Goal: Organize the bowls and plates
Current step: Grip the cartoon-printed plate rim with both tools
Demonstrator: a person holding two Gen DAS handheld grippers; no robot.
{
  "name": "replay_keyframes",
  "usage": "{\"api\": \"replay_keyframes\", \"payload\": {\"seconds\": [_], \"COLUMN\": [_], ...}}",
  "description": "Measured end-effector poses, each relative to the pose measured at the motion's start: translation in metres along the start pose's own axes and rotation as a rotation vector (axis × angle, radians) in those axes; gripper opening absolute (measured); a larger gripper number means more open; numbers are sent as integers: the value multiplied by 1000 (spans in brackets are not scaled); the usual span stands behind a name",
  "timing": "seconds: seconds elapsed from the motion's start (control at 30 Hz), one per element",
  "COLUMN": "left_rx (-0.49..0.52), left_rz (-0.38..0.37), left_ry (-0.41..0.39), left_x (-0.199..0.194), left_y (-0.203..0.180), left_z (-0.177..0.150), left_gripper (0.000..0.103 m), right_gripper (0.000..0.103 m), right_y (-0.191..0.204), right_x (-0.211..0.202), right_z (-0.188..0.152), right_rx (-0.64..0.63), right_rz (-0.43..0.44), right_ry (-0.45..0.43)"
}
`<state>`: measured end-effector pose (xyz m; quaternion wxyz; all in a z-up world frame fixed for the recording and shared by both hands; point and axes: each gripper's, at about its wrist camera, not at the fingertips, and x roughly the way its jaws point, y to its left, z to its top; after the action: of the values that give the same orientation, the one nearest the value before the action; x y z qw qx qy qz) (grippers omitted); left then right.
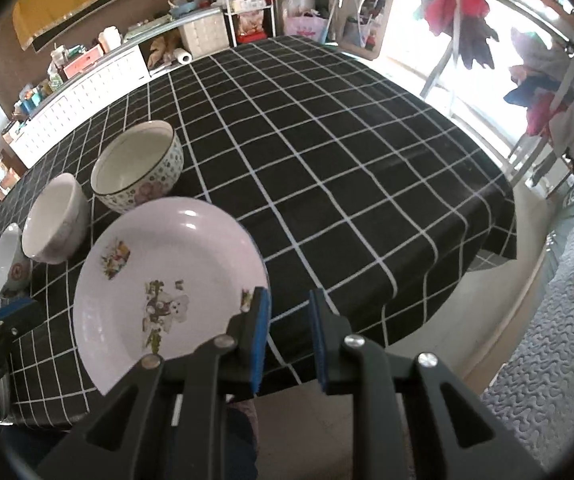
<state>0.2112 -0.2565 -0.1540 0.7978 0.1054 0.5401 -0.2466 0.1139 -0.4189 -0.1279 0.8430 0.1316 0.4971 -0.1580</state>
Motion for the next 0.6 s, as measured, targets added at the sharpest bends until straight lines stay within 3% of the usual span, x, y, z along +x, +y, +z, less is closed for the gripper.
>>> {"api": "replay_keyframes", "payload": {"seconds": [0.17,0.6], "left_rx": [-2,12], "left_rz": [-15,-28], "left_ry": [28,71], "left_x": [18,51], "left_y": [4,1], "left_z": [1,3], "left_gripper": [18,18], "right_gripper": [24,24], "right_y": [5,2], "right_x": [19,45], "right_z": [-1,4], "right_rx": [-27,-27], "right_rz": [62,121], "right_ry": [25,56]}}
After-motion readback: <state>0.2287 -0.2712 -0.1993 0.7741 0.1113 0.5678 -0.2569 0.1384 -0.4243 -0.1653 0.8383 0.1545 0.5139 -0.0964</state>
